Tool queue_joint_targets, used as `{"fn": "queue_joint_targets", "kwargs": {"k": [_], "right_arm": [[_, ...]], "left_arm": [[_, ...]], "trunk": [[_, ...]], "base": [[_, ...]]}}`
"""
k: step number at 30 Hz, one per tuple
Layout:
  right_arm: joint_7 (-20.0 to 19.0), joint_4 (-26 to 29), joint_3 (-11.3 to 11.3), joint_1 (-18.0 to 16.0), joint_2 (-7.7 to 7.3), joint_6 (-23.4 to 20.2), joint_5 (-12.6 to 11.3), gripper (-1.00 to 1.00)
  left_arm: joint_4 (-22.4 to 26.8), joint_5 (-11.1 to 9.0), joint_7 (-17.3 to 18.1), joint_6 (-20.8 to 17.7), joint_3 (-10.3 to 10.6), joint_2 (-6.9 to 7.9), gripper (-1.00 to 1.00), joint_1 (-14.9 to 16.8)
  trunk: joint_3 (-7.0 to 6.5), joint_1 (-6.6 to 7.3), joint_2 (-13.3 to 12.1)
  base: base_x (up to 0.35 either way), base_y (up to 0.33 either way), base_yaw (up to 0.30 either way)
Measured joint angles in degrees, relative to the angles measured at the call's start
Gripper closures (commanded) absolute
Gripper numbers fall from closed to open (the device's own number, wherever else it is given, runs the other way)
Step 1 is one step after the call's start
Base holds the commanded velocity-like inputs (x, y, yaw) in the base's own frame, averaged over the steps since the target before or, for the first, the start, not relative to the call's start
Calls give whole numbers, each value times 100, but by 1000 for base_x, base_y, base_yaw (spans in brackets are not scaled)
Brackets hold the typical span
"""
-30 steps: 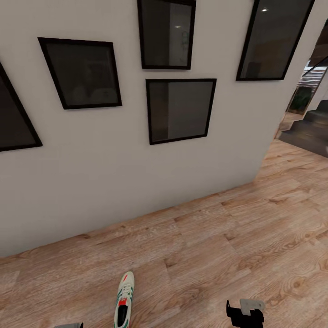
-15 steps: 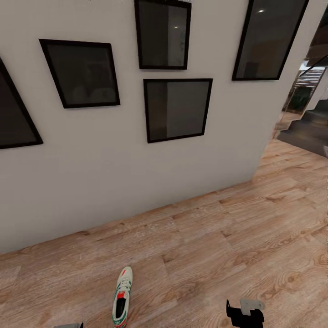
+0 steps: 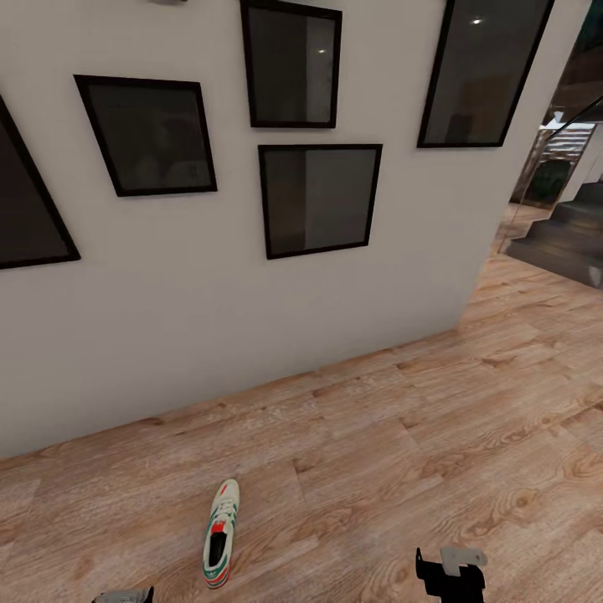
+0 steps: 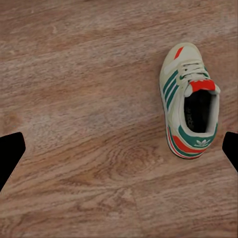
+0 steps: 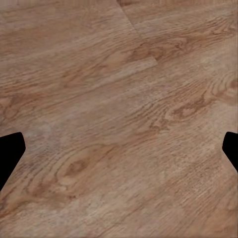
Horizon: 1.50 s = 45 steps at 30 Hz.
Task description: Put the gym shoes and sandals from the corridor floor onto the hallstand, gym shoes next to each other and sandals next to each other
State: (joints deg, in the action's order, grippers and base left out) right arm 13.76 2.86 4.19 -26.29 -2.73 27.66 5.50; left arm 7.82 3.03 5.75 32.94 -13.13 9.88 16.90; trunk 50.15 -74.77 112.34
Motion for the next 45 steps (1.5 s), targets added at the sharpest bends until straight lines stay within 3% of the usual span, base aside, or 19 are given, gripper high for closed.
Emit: {"fn": "queue_joint_targets", "kwargs": {"k": [5, 8, 11, 16, 17, 18, 27, 45], "right_arm": [[-5, 914, 2, -5, -10, -57, -6, -100], [0, 1505, 10, -5, -17, -285, -14, -100], [-10, 2291, 31, -6, -20, -886, -25, -100], [-62, 3016, 42, -5, -19, -1519, -30, -100], [-231, 3380, 46, -5, -20, -1868, -28, -100], [-298, 3471, 50, -4, -22, -1949, -31, -100], [-1000, 3733, 53, 2, -39, -2219, -23, -100], [-1166, 3768, 42, 3, -27, -2258, -24, -100]], "left_arm": [[89, -11, -13, -112, 7, -6, -100, 223], [123, -3, -7, -307, 7, -10, -100, 559], [155, 14, 25, -918, 22, -17, -100, 987], [169, 27, 39, -1645, 43, -20, -100, 1386], [173, 32, 42, -1965, 52, -21, -100, 1591], [172, 34, 43, -2025, 55, -21, -100, 1641], [174, 52, 39, -2147, 85, -8, -100, 1729], [157, 33, 49, -1912, 62, -7, -100, 1682]], "trunk": [[0, 0, 0], [0, 0, 0], [-1, 0, 0], [0, 0, 0], [-1, 0, 0], [0, 0, 0], [0, 0, 0], [0, 0, 0]], "base": [[-1, -1, 0], [0, 0, 0], [0, 0, 0], [0, 0, 0], [0, 0, 0], [0, 0, 0], [0, 0, 0], [0, 0, 0]]}}
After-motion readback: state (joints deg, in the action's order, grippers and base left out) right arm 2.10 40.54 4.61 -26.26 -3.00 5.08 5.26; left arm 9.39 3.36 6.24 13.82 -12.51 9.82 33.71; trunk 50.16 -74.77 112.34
